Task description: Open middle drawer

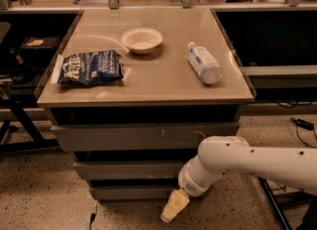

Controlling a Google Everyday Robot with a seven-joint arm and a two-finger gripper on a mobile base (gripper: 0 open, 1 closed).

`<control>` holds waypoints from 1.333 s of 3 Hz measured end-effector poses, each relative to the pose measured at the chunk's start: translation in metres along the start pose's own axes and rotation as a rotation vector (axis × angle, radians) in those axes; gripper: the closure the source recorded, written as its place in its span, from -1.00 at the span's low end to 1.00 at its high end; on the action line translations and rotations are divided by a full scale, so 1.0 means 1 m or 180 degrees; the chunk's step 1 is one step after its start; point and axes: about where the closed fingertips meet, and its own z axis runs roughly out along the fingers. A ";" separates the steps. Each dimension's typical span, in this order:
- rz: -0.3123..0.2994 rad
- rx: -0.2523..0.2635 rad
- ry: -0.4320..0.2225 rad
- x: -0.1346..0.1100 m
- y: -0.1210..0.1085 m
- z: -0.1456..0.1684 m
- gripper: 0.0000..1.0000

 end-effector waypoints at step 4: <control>-0.0075 0.0385 -0.0184 -0.020 -0.087 0.042 -1.00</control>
Offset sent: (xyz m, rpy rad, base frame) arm 0.0790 0.0003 -0.0462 0.0030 -0.1214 -0.0265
